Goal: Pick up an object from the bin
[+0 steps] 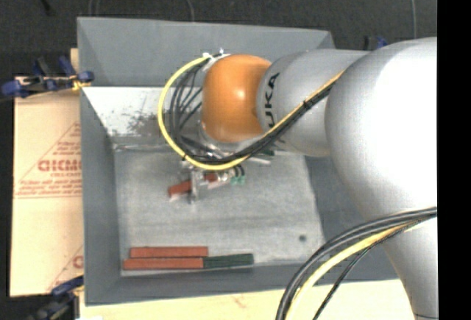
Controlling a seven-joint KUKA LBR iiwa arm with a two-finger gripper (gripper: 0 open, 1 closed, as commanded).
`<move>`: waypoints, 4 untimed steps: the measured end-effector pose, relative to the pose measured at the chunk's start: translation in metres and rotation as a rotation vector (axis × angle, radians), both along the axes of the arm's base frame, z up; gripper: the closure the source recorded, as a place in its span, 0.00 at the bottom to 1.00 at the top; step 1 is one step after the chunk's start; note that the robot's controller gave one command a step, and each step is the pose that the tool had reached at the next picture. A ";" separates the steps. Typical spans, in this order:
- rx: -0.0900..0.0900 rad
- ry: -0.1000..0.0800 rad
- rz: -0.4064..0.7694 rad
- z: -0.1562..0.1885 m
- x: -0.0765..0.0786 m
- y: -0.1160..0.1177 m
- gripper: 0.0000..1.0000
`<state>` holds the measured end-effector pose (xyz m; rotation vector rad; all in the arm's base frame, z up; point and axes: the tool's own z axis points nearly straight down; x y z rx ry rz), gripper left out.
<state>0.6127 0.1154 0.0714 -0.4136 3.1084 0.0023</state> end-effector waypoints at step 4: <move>-0.002 0.001 0.006 0.176 0.011 -0.014 1.00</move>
Offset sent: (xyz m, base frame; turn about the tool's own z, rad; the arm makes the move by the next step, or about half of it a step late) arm 0.0423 -0.0075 0.0537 0.0410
